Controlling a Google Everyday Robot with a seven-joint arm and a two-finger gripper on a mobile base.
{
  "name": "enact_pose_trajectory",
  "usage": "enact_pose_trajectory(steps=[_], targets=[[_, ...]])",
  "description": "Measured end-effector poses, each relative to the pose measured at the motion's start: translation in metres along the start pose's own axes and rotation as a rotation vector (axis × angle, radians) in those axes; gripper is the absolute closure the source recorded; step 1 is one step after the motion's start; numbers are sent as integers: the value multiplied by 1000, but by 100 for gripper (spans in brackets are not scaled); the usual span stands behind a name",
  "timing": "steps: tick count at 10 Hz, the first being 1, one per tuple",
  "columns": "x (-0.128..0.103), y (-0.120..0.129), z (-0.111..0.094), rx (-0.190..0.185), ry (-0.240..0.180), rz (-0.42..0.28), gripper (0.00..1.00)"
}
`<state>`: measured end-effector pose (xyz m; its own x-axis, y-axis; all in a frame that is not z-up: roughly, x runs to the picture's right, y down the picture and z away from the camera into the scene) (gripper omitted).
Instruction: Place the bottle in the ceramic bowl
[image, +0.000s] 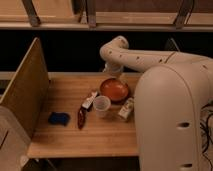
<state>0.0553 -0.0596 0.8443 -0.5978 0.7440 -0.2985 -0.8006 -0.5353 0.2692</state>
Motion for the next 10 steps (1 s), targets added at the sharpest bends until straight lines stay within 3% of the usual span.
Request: enact_pose_trajectory(steps=[8, 10], targets=[[1, 3, -1, -2, 2, 0, 20], [13, 15, -5, 1, 32, -35, 20]])
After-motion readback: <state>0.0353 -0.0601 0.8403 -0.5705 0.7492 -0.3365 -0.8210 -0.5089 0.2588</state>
